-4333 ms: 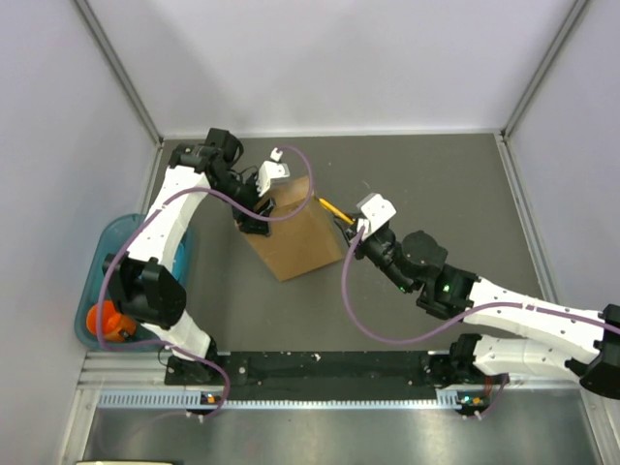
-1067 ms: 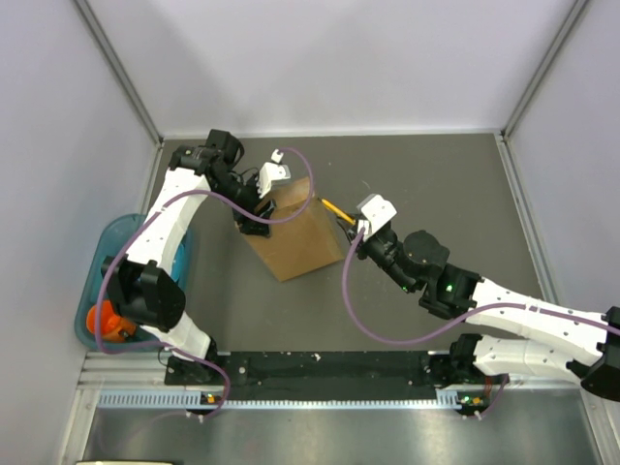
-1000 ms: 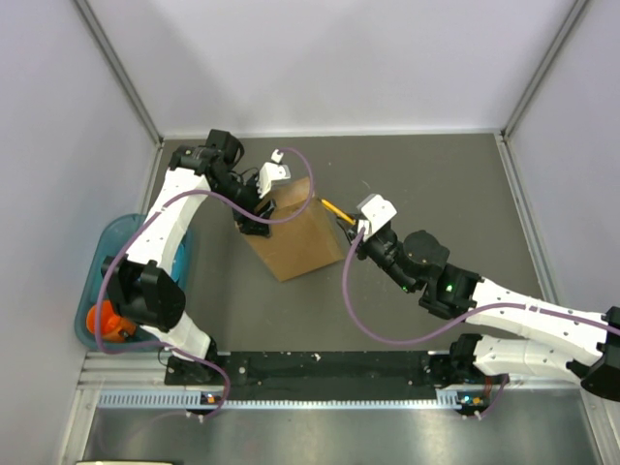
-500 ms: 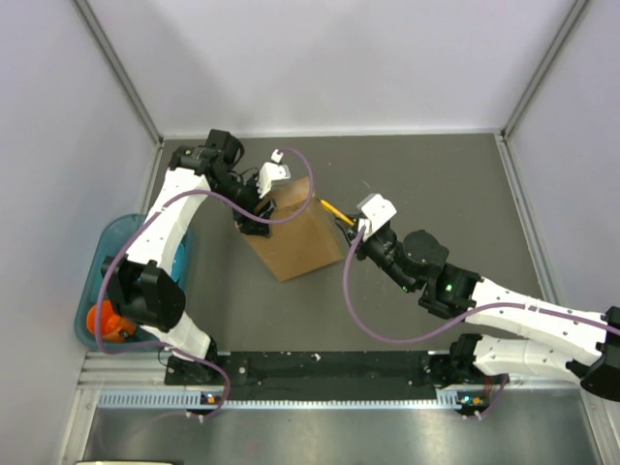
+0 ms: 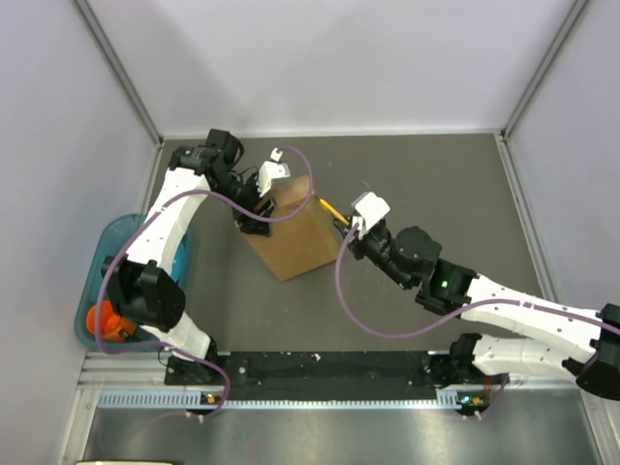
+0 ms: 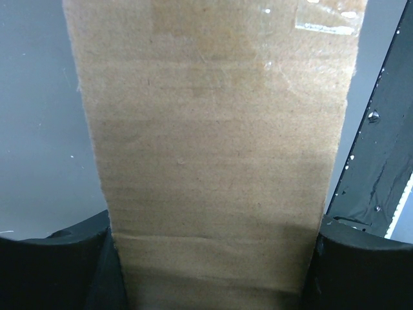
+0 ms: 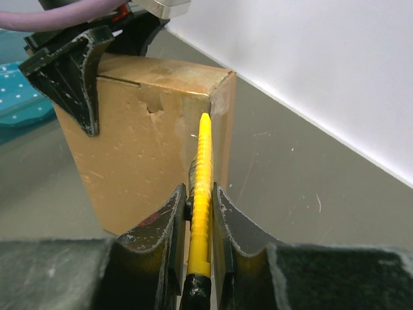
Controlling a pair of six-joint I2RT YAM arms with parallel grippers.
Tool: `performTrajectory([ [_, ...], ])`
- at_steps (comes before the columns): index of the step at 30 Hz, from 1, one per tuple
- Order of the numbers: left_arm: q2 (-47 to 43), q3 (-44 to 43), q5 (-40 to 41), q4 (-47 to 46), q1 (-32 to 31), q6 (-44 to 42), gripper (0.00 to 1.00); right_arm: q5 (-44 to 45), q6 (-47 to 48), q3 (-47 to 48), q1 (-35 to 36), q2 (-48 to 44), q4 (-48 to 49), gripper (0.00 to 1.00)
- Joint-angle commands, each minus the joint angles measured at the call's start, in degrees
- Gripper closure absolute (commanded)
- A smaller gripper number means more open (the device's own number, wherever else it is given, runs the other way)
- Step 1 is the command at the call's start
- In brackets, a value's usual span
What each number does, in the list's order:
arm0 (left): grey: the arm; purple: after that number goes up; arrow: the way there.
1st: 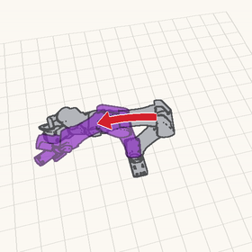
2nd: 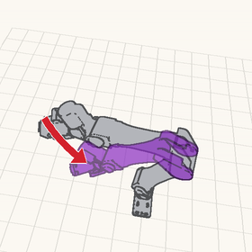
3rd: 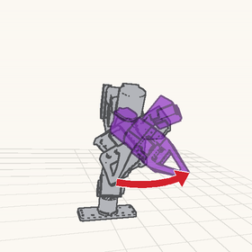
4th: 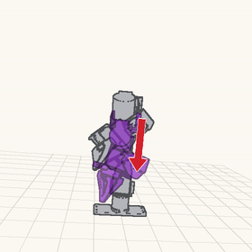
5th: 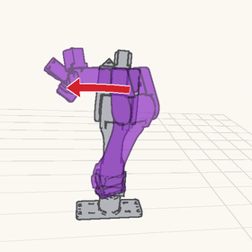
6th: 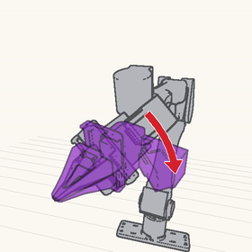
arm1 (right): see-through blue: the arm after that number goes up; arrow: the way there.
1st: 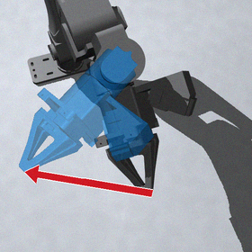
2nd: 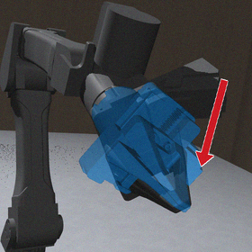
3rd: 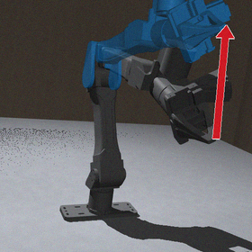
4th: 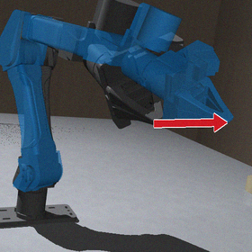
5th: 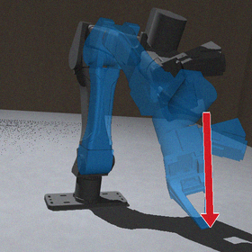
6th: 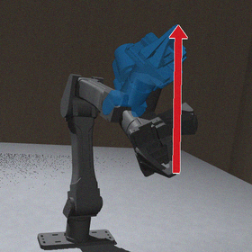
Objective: Unpack the express box
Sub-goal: Cut the express box at the center of the board.
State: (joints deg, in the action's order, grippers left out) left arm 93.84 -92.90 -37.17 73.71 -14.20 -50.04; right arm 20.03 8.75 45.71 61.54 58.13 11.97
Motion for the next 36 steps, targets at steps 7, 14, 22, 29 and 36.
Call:
performTrajectory([
  [7, 4.7, 8.9, 4.4, 14.4, -5.2, -6.6, 1.0, -6.6, -1.2, 5.3, -1.9, 2.9, -5.8, 1.0],
  [14, 5.7, 7.8, 4.7, 14.3, -5.7, -5.6, 1.0, -8.3, -2.2, 5.5, -2.3, 5.3, -6.5, 1.0],
  [22, 7.1, 6.7, 4.9, 14.4, -5.7, -4.3, 1.0, -9.1, -5.8, 2.9, -2.3, 8.2, -7.4, 1.0],
  [29, 7.8, 6.7, 5.2, 14.3, -5.7, -4.3, 1.0, -7.6, -8.2, -0.4, -2.2, 8.1, -9.8, 1.0],
  [36, 7.9, 6.6, 5.1, 14.3, -5.7, -3.7, 1.0, -4.6, -9.9, -0.6, -2.3, 7.7, -13.7, 1.0],
])
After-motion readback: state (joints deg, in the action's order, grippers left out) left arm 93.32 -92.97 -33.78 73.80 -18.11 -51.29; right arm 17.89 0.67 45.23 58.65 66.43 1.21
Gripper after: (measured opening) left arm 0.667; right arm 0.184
